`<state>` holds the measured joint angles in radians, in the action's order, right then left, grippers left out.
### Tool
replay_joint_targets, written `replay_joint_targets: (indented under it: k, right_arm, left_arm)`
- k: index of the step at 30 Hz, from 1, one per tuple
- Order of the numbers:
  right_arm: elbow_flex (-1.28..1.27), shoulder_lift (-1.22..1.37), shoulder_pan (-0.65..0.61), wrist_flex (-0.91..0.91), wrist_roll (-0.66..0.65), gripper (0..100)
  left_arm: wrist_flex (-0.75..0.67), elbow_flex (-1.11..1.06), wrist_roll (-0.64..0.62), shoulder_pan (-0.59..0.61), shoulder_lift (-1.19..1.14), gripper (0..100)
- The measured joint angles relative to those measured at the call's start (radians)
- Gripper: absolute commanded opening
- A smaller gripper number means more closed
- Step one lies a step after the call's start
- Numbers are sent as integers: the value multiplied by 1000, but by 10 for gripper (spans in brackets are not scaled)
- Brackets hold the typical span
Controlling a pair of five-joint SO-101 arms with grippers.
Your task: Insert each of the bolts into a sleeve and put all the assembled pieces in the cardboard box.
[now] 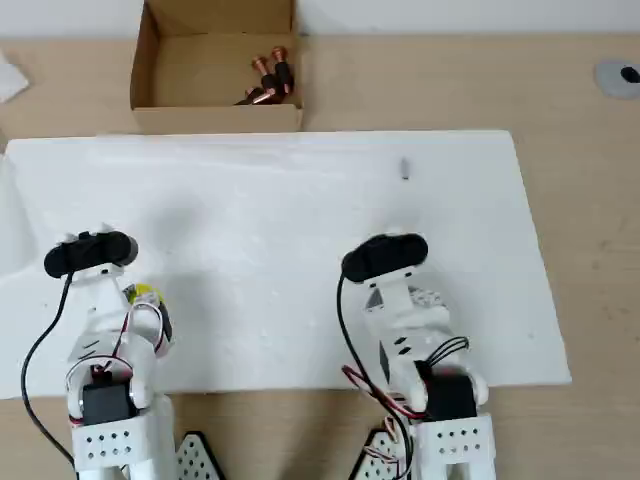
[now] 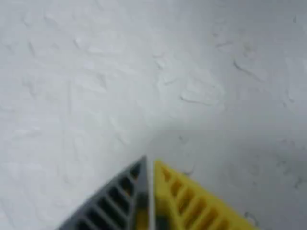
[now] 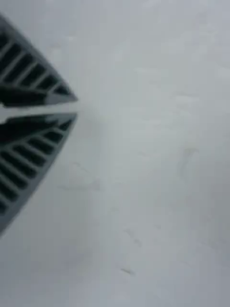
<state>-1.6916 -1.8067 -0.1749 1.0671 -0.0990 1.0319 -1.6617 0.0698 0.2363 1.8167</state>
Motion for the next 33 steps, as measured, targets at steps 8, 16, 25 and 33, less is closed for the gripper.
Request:
replay_joint_targets:
  k: [8,16,25,33]
  right_arm:
    - [0,0,0,12,0,10]
    - [0,0,0,12,0,10]
    - [0,0,0,12,0,10]
    - [0,0,0,12,0,10]
  left_arm:
    - [0,0,0,0,0,3]
    - [0,0,0,0,0,3]
    - [0,0,0,0,0,3]
    - [0,0,0,0,0,3]
